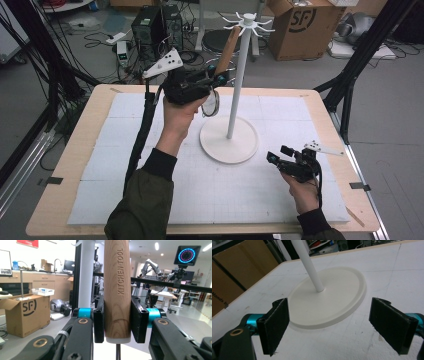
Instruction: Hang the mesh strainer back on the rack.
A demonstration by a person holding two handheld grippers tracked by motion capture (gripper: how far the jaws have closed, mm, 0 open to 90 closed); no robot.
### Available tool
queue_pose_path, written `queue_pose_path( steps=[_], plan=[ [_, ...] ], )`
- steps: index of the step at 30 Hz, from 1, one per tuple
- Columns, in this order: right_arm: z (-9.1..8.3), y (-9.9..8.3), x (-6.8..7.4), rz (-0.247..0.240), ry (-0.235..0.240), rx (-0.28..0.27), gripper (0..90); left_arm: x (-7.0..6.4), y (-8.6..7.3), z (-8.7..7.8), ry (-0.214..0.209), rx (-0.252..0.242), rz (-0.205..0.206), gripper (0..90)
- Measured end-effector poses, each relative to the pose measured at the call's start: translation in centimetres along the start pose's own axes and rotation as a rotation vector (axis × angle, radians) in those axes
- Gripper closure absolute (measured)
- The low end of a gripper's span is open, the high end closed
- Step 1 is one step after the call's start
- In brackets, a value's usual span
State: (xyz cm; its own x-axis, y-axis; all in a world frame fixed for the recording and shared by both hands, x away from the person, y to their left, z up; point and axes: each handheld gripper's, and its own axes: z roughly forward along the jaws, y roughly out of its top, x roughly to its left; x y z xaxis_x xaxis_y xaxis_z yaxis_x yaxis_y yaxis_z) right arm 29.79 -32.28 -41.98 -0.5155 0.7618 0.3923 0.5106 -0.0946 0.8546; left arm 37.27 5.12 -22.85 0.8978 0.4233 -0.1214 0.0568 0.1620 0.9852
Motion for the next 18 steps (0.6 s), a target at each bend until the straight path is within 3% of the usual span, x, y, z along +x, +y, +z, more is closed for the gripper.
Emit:
queue_pose_path(
  steps=[6, 18],
  plan=[
    [0.0, 0.0, 0.0, 0.0, 0.003, 0.0, 15.7, 0.3, -0.2, 0.4, 0.033, 0.015, 0.003, 68.8],
    [-0.4, 0.0, -0.2, 0.004, -0.002, -0.01, 15.7, 0.7, -0.2, 1.6, 0.036, 0.01, -0.011, 68.8]
  ],
)
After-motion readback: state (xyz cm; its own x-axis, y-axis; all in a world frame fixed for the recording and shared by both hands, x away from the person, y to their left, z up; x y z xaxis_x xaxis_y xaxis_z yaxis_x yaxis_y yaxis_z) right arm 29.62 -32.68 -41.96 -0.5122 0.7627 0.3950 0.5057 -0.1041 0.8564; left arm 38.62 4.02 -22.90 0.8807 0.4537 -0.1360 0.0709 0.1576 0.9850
